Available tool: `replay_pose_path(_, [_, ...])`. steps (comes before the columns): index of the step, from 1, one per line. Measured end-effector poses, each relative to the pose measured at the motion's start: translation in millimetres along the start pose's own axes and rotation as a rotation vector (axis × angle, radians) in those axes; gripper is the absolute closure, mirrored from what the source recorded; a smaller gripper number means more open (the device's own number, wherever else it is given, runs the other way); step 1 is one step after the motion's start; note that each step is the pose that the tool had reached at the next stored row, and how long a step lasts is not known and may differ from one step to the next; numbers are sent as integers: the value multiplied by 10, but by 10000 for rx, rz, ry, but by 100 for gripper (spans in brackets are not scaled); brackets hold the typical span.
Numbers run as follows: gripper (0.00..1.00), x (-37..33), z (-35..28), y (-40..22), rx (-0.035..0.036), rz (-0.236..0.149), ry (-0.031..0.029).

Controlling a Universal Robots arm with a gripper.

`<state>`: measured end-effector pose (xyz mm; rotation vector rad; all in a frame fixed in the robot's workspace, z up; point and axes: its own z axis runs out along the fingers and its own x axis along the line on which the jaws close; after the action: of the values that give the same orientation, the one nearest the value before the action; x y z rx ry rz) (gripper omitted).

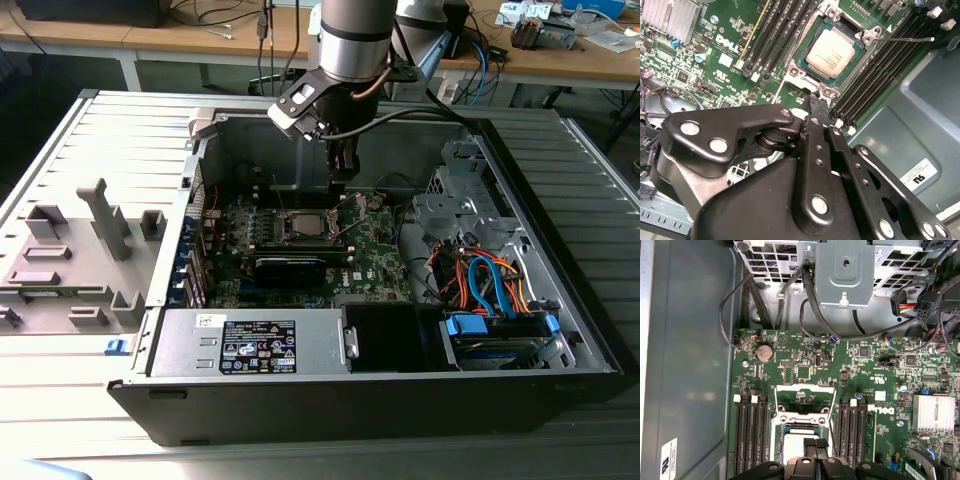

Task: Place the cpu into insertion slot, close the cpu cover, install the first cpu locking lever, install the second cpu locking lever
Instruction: 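Close the cpu cover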

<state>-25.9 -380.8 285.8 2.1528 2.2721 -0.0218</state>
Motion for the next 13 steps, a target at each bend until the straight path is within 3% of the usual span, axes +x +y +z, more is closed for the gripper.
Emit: replay_pose_path(13, [89, 13, -1, 80, 0, 0, -3])
